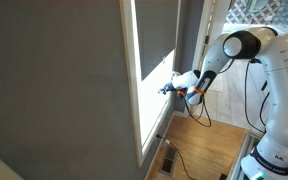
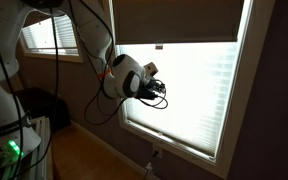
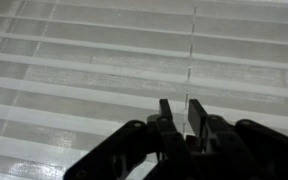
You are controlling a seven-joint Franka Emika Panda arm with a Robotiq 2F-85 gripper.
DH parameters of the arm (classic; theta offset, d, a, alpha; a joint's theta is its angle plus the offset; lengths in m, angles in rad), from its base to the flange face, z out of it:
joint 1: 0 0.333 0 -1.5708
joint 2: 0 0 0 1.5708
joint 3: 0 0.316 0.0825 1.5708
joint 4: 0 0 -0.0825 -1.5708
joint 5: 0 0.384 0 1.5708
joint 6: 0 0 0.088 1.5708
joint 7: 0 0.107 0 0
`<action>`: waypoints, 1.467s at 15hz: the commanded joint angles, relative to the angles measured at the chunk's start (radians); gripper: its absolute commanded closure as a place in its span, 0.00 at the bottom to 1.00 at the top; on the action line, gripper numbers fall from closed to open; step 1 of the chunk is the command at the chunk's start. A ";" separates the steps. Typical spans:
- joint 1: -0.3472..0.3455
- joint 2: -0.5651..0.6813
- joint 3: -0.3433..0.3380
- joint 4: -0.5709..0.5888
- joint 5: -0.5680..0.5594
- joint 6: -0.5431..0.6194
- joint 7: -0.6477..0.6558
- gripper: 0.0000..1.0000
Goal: Open the window shade
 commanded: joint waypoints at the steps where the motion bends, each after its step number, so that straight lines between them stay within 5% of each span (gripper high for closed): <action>1: -0.017 -0.039 0.011 -0.055 -0.053 -0.040 0.026 0.43; 7: -0.054 -0.135 0.045 -0.191 -0.148 -0.209 0.116 0.01; 14: -0.299 -0.291 0.278 -0.370 -0.332 -0.331 0.365 0.00; 22: -0.510 -0.538 0.457 -0.491 -0.372 -0.353 0.616 0.00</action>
